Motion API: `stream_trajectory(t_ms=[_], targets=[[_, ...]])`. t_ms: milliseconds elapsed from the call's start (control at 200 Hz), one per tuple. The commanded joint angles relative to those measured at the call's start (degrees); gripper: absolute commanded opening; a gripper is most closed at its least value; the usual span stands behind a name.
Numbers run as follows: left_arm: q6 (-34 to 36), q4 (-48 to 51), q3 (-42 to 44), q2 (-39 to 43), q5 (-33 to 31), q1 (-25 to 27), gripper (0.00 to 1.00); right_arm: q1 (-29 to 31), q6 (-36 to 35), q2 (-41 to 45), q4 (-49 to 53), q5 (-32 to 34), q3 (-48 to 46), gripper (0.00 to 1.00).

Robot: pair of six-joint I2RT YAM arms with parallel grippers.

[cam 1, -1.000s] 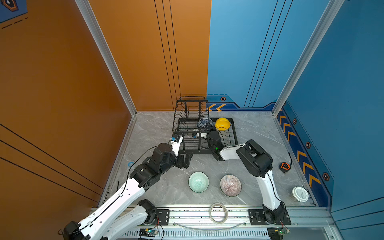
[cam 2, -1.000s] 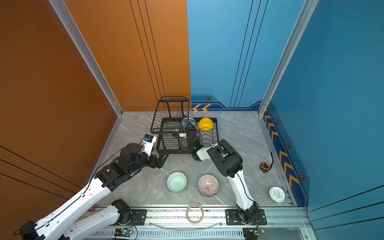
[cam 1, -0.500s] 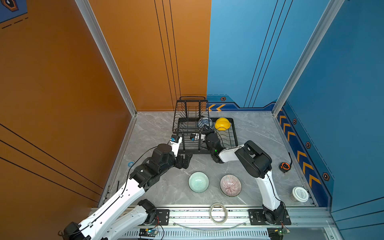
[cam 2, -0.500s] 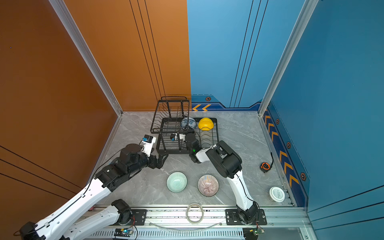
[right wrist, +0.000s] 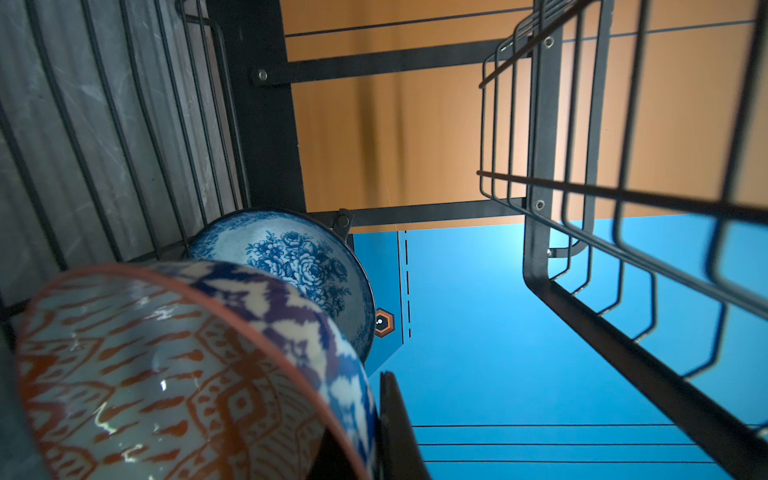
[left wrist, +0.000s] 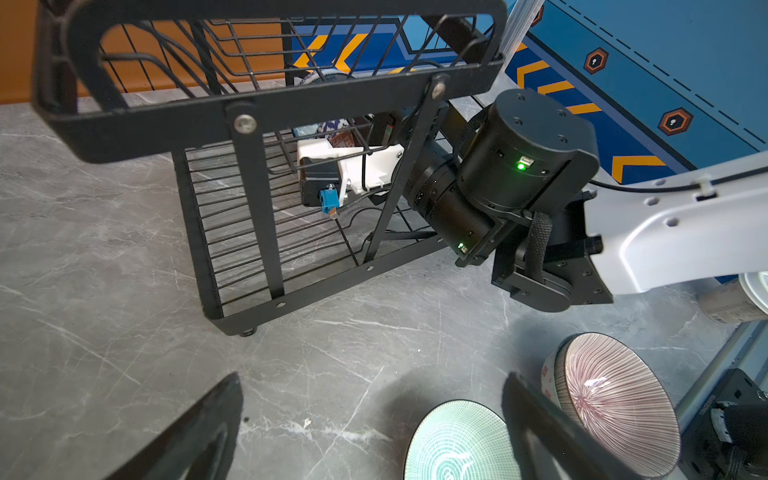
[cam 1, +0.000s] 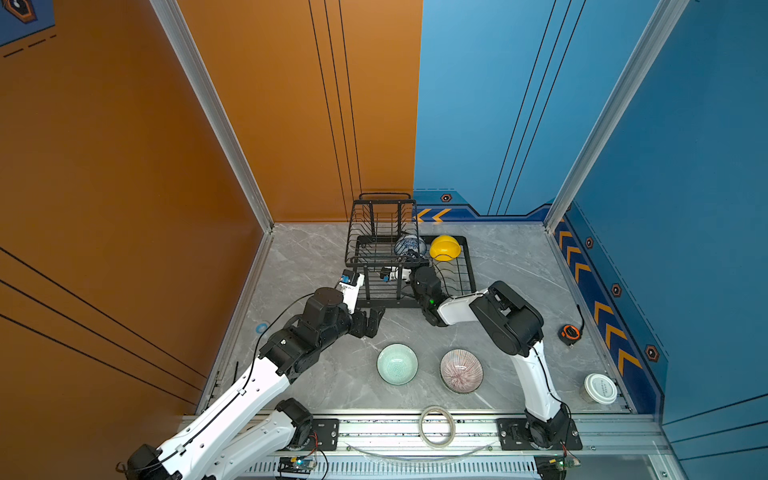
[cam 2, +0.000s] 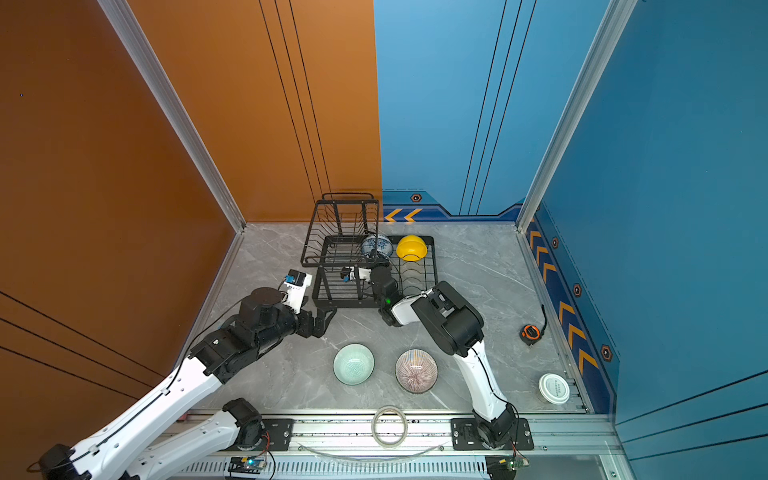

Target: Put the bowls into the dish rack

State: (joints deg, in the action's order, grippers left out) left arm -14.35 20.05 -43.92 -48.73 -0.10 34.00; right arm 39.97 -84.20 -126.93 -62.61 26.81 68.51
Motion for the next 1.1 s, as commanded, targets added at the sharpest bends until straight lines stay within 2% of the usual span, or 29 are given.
stream_trajectory(t_ms=[0, 676, 891, 1091], targets=[[0.5, -0.5, 0.9, 0.6, 0.9, -0.8, 0.98, -0.2, -1.1, -1.9, -5.9, -0.5, 1.6, 0.0], [0.2, -1.6, 2.0, 0.6, 1.4, -0.9, 0.98, -0.2, -8.2, -2.6, -12.6, -2.0, 4.1, 0.0], [0.2, -1.6, 2.3, 0.7, 1.5, -1.0, 0.98, -0.7, -7.7, -2.6, -10.3, -2.6, 4.1, 0.0], [0.2, -1.5, 2.4, 0.8, 1.6, -1.3, 0.98, -1.4, -3.8, -0.6, -2.7, -4.1, 2.8, 0.0]])
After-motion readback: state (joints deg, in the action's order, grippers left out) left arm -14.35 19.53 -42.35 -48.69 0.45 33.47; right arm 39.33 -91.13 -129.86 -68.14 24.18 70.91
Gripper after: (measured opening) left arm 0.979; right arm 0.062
